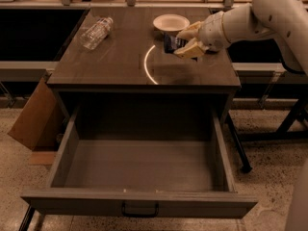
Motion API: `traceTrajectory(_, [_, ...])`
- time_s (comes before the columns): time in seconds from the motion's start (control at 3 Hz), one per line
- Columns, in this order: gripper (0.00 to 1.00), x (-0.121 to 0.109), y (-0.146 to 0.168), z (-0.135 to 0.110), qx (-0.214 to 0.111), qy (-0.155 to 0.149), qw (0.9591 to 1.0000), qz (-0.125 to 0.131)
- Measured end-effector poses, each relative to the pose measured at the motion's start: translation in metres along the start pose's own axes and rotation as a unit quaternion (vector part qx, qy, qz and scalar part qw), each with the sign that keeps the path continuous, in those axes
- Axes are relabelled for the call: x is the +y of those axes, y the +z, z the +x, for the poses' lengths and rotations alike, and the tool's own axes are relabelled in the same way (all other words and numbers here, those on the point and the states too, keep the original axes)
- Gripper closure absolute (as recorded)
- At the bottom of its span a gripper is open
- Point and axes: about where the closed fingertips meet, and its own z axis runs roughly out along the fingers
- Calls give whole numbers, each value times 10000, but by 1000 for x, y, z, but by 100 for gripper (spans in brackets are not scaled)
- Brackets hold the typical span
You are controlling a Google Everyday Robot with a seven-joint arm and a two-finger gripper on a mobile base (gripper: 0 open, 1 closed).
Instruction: Pick rxbar blueberry from top drawer and place on counter
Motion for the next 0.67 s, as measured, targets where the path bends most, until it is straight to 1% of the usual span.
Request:
traceTrajectory(0.33, [4,-1,8,2,91,82,9998,-127])
traceTrajectory(0.67, [0,0,8,2,125,109,9997,-187])
